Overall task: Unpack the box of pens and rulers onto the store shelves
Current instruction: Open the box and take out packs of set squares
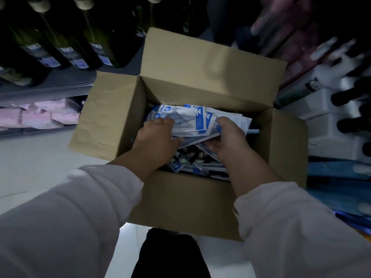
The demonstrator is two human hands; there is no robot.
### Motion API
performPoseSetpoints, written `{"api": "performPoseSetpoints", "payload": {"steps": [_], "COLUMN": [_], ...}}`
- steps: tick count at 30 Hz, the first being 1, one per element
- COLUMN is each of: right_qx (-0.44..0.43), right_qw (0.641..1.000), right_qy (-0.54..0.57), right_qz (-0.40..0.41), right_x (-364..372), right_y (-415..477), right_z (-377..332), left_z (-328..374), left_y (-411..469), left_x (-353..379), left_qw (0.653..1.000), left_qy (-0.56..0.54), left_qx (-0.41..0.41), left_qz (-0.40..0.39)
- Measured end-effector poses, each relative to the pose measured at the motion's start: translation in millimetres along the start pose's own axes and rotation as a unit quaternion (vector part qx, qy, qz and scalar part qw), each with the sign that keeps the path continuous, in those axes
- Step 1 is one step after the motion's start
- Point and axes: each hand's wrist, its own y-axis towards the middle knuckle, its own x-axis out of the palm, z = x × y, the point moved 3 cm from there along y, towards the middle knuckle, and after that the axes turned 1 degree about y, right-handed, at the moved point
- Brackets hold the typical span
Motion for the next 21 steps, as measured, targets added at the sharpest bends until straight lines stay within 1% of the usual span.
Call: {"api": "performPoseSetpoints", "payload": {"steps": [2,4,6,8,10,11,13,16,19,21], "right_qx": [-0.015,-0.023,-0.031,-0.038,-0.047,-0.053,-0.072,-0.122,-0.160,-0.169], "right_qw": [0.999,0.995,0.992,0.987,0.978,0.976,0.983,0.985,0.981,0.981], "right_qy": [-0.047,-0.091,-0.122,-0.156,-0.204,-0.209,-0.170,-0.123,-0.103,-0.081], "right_qz": [0.013,-0.010,-0.023,-0.002,0.022,0.026,0.022,-0.018,-0.049,-0.056], "right_x": [3.0,13.3,25.5,36.0,41.2,41.9,41.5,31.5,16.0,3.3], "right_y": [9.2,16.1,23.3,28.2,33.8,36.0,27.0,7.9,-16.2,-34.4], "right_z": [-4.7,-3.7,0.0,1.6,0.5,0.1,-1.3,-3.0,-7.2,-12.0], "left_z": [-1.1,-2.8,-4.6,-7.6,-8.0,-7.1,-4.9,-6.4,-3.3,-2.0], "left_y": [4.7,9.2,11.9,12.9,10.2,7.8,4.1,0.7,-9.7,-19.2], "left_x": [4.9,10.2,14.4,15.6,12.6,10.6,6.3,-5.2,-24.8,-31.8], "left_qw": [0.999,0.996,0.992,0.992,0.995,0.996,0.998,0.996,0.983,0.972], "left_qy": [0.031,0.057,0.061,0.051,0.034,0.027,-0.004,-0.092,-0.161,-0.202], "left_qx": [0.011,0.023,0.037,0.040,0.039,0.041,0.041,-0.010,-0.049,-0.075], "left_qz": [-0.028,-0.071,-0.104,-0.110,-0.091,-0.079,-0.049,0.001,0.073,0.090]}}
